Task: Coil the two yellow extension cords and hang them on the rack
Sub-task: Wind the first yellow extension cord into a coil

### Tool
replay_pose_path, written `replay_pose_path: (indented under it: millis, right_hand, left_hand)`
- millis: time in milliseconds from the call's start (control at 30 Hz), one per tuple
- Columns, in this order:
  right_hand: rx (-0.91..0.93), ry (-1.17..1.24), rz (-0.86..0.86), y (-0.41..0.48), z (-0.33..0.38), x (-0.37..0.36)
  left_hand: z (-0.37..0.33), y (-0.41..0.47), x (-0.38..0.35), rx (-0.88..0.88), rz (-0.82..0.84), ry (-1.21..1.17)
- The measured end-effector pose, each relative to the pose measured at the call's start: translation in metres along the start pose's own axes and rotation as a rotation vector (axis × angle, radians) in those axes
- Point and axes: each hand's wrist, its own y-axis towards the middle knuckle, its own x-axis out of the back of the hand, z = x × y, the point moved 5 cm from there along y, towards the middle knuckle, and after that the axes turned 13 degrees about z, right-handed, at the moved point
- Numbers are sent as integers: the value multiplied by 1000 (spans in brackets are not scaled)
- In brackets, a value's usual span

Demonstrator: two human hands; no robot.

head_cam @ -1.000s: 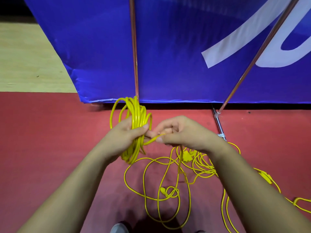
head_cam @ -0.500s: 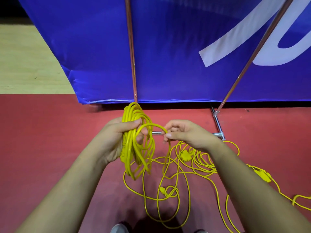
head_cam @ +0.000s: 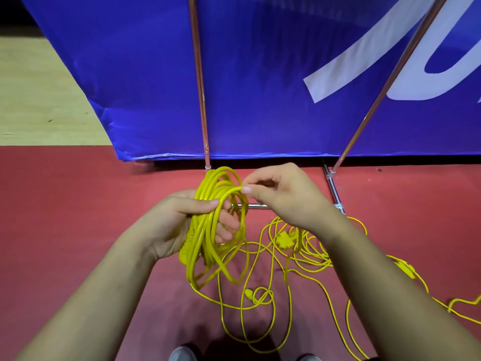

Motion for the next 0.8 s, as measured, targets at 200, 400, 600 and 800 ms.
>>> replay_pose_path:
  millis: [200,400,600,800]
  right_hand:
    - [1,53,44,1,-7,-9]
    - [-189,277,172,-7,-64,-2]
    - [-159,334,-29,-7,-62,20]
    - [-53,79,135,-1,-16,-5]
  left_hand:
    - [-4,1,0,-99,48,-7]
    - [-10,1,8,-152,-9,-134]
    - [4,-2,5,66,52,-82]
    - [12,2,2,127,18,-4]
